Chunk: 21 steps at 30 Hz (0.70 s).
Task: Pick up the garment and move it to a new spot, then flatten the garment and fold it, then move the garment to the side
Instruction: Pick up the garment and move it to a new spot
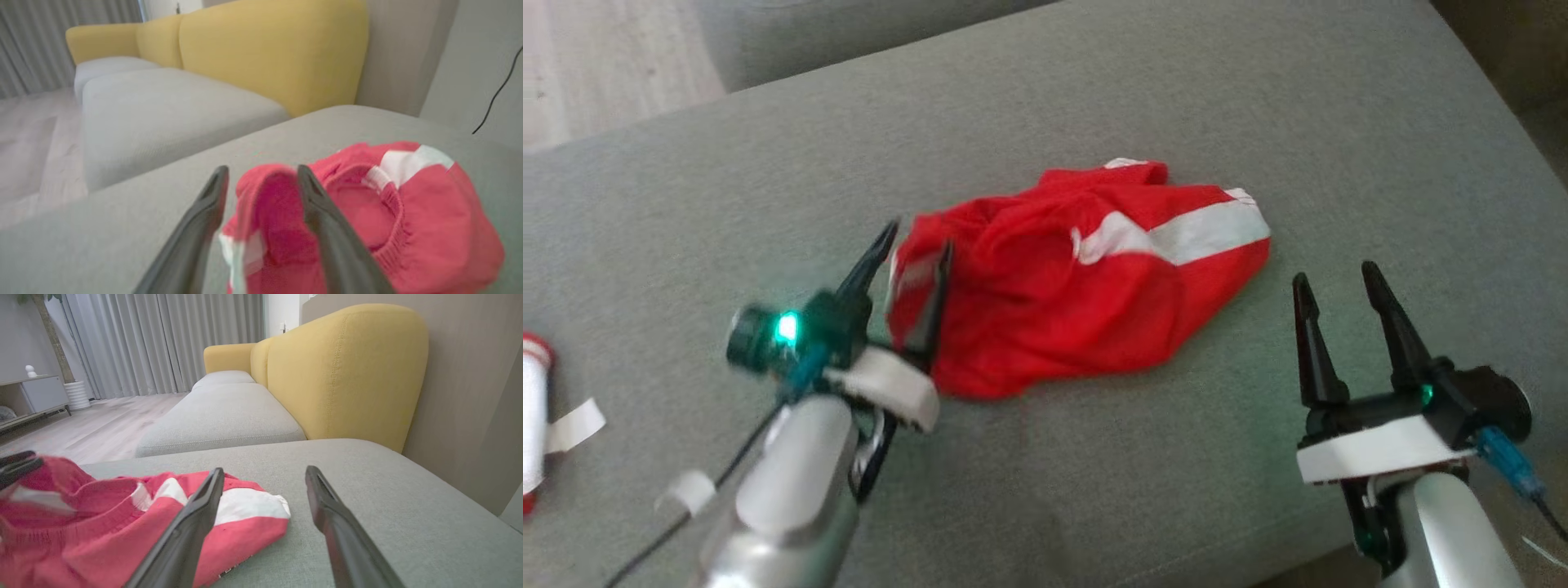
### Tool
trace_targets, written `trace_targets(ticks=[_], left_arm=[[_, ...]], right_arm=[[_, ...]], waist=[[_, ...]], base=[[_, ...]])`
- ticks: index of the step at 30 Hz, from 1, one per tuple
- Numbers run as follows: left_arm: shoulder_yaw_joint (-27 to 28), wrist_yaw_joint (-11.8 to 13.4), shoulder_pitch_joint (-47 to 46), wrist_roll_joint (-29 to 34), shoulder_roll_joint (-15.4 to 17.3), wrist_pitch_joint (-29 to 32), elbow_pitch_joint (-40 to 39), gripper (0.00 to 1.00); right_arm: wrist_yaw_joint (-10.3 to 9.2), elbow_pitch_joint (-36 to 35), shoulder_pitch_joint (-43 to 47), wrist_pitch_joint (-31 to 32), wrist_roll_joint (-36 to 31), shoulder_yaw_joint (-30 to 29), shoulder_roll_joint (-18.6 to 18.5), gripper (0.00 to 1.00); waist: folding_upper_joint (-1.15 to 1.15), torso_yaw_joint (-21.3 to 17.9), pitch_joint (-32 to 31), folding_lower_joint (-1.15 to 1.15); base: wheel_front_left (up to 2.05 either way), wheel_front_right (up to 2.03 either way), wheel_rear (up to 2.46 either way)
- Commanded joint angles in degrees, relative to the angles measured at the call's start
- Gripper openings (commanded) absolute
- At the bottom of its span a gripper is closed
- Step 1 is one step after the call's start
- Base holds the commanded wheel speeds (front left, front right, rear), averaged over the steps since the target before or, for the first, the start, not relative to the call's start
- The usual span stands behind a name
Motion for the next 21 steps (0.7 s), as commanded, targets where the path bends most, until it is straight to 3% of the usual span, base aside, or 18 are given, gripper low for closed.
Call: trace_targets(ticks=[1, 8, 12, 16, 21], left_arm=[[3.0, 1.3, -0.5, -1.2, -0.2, -1.0, -0.7, 1.0], [11.3, 7.1, 14.4, -1.0, -2.8, -1.2, -13.8, 1.0], [15.6, 9.2, 23.7, 0.2, -3.7, -1.2, -23.2, 1.0], [17.6, 10.2, 30.8, 2.0, -4.0, -1.2, -30.4, 1.0], [17.4, 10.8, 35.0, 2.3, -4.0, -1.2, -33.5, 1.0]], right_arm=[[-0.05, -1.4, 0.1, 0.0, -0.4, 0.6, 0.1, 1.0], [-0.05, -1.3, 2.8, 0.0, -1.8, -1.9, 0.1, 1.0], [-0.05, -1.8, 5.7, 0.0, -2.2, -3.2, 0.1, 1.0], [-0.05, -2.9, 9.0, 0.0, -2.1, -4.6, 0.1, 1.0], [-0.05, -3.7, 10.9, 0.0, -2.3, -4.7, 0.1, 1.0]], waist=[[0.0, 1.7, -0.7, 0.0], [0.0, 9.8, -4.0, 0.0], [0.0, 15.1, -7.3, 0.0], [0.0, 19.2, -10.1, 0.0], [0.0, 20.9, -11.2, 0.0]], base=[[0.0, 0.0, 0.0], [0.0, 0.0, 0.0], [0.0, 0.0, 0.0], [0.0, 0.0, 0.0], [0.0, 0.0, 0.0]])
